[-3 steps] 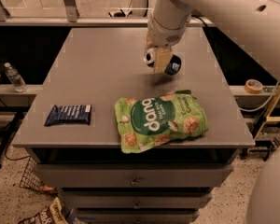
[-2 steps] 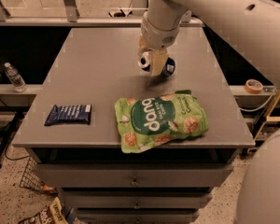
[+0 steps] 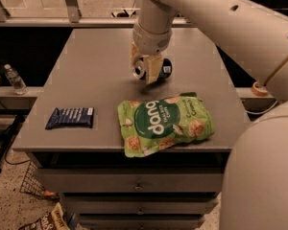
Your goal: Knock pepsi can over
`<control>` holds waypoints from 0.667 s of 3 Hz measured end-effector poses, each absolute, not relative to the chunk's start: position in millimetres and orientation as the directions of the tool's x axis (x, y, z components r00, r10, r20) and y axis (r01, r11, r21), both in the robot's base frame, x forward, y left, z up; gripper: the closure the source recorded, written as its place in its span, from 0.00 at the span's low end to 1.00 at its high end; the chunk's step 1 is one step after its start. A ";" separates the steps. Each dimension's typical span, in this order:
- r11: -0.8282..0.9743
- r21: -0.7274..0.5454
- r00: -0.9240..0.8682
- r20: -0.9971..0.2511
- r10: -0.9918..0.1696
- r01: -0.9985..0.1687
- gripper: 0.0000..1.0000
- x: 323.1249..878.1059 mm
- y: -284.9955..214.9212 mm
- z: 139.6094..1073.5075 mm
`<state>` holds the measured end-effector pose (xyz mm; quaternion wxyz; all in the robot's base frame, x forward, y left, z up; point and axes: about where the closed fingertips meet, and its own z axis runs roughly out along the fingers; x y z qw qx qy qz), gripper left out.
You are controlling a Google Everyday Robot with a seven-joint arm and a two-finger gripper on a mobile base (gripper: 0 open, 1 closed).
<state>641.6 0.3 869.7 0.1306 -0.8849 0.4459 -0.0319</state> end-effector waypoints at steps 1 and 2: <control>-0.608 -0.226 0.636 -0.076 -0.768 -0.761 1.00 640.0 11.3 861.7; -0.634 -0.192 0.655 -0.077 -0.751 -0.749 1.00 639.6 19.3 853.5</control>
Offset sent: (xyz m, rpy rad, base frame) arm -0.0047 0.0261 -0.0225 -0.0630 0.1022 0.1116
